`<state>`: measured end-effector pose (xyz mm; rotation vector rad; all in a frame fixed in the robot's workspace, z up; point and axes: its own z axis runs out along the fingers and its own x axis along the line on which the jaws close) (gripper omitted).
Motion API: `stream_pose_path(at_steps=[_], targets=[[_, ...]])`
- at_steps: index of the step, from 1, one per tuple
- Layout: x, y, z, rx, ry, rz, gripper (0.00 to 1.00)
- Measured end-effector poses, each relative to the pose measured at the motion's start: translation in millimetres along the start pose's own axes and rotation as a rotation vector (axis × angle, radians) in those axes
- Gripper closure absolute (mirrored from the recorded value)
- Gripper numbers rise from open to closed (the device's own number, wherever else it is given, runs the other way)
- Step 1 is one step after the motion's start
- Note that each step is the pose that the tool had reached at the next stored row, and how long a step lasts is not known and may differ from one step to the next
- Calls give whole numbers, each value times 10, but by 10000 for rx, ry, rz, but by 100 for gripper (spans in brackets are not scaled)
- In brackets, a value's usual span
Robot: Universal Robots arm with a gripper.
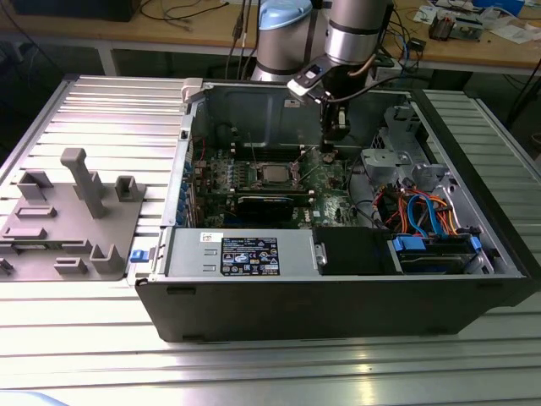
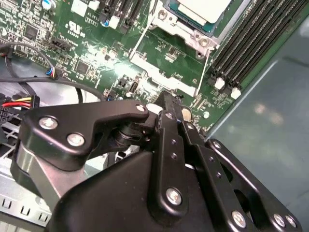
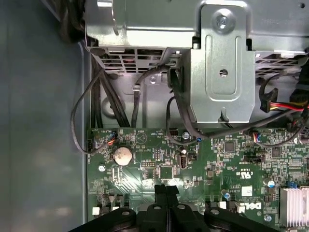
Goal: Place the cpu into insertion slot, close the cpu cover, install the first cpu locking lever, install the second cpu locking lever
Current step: 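Close the cpu cover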
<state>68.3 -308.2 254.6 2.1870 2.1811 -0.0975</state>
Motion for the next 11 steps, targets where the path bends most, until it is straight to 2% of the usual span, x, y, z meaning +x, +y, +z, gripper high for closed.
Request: stream_pose_path(at_steps=[5, 11], targets=[[-34, 1, 50, 8, -1, -17, 89], [-53, -24, 58, 9, -2, -17, 89]])
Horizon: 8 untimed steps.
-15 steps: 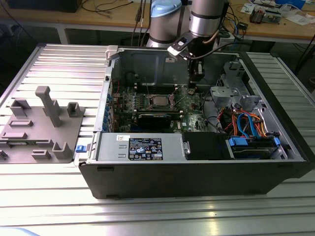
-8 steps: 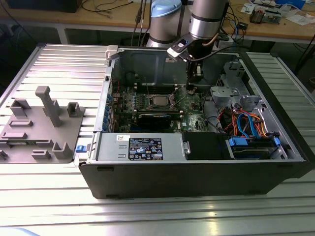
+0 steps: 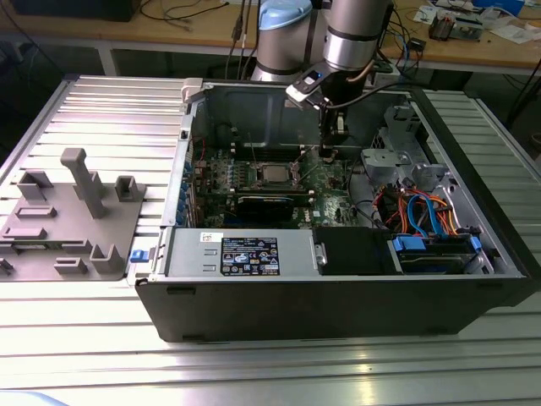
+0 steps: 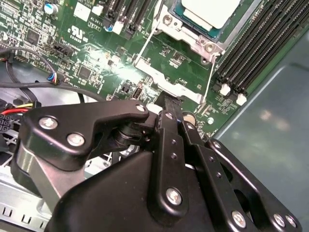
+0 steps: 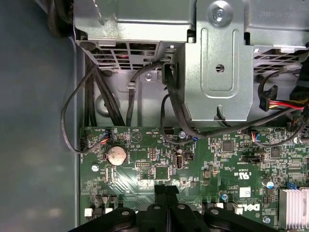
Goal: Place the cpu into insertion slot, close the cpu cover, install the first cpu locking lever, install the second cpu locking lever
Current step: 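Close the cpu cover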
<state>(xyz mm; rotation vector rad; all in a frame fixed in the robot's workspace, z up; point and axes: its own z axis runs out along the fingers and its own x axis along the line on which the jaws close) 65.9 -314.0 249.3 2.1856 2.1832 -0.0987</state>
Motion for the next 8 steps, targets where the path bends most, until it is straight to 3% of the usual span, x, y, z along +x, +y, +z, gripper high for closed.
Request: stream_pose_path(at_steps=[6, 8], targets=[[1, -5, 1, -1, 5, 2, 89], [1, -37, 1, -1, 4, 1, 89]])
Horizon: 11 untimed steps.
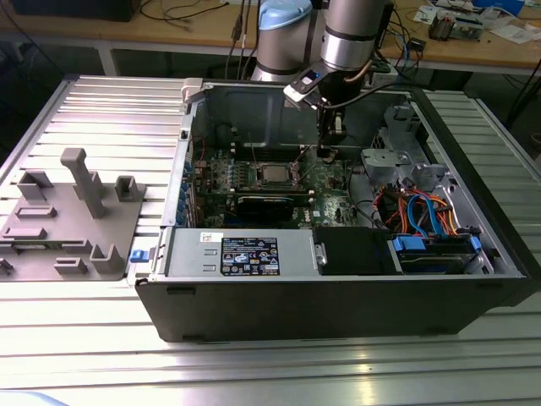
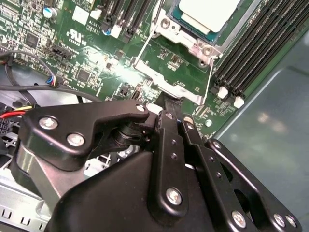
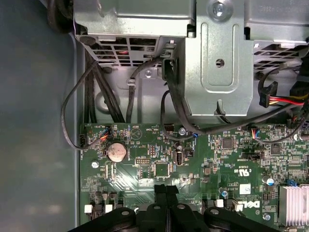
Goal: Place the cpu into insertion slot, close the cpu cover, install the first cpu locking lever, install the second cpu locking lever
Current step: 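Close the cpu cover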
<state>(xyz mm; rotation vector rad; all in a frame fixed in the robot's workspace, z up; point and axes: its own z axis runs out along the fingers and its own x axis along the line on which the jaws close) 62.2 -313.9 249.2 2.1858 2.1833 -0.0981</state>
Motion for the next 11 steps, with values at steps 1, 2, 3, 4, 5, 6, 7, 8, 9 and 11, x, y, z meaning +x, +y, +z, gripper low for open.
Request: stream_pose_path(at_steps=[1, 2, 3, 4, 5, 6, 7, 8, 9, 11], targets=[[0, -5, 0, 0, 1, -1, 89], [0, -11, 0, 0, 1, 0, 89], [0, -19, 0, 0, 0, 0, 89], [0, -26, 0, 0, 0, -1, 89], [0, -36, 0, 0, -1, 0, 89], [0, -41, 0, -1, -1, 0, 89], [0, -49, 1, -1, -1, 0, 89], [0, -61, 1, 0, -1, -1, 89], [0, -69, 1, -1, -1, 0, 89], [0, -91, 1, 0, -1, 0, 89]])
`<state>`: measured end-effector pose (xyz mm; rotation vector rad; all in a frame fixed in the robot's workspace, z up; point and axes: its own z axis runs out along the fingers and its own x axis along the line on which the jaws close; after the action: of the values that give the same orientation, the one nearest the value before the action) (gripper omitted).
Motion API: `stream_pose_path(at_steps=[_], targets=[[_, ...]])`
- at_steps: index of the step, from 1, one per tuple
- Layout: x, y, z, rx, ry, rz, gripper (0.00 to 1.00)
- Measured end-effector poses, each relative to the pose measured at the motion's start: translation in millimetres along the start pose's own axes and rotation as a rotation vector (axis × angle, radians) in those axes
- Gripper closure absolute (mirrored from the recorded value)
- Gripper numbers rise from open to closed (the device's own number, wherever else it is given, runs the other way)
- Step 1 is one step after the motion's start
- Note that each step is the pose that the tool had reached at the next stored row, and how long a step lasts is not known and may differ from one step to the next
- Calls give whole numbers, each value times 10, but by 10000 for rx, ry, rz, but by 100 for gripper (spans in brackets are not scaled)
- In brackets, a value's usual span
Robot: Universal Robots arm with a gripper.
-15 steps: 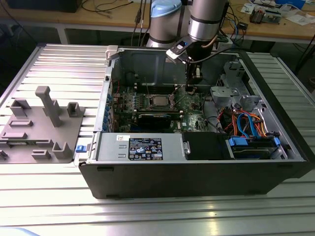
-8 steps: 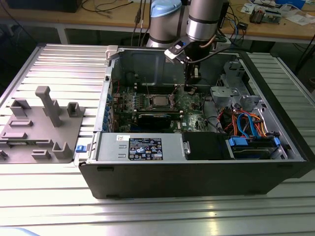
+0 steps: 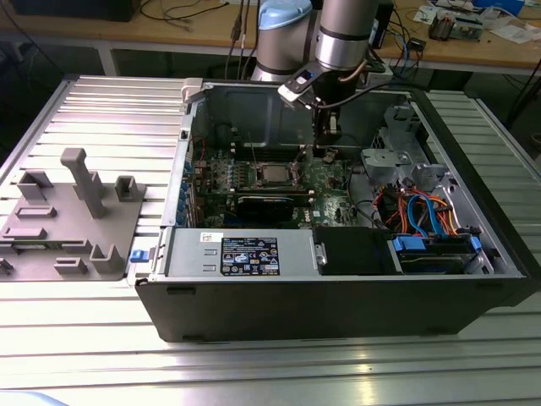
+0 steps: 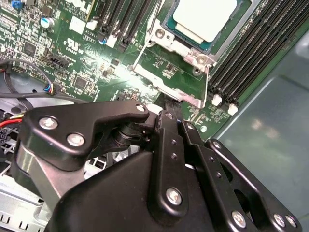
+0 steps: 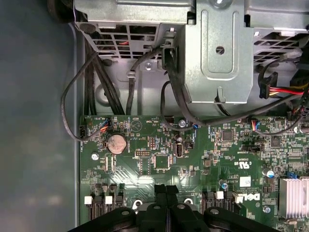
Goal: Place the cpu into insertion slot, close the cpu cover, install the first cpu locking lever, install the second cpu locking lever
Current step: 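Close the cpu cover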
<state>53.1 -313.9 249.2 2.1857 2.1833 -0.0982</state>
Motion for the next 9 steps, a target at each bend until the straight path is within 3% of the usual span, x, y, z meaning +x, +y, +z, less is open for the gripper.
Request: stream_pose_path(at_steps=[9], targets=[[0, -61, 2, 0, 0, 0, 89]])
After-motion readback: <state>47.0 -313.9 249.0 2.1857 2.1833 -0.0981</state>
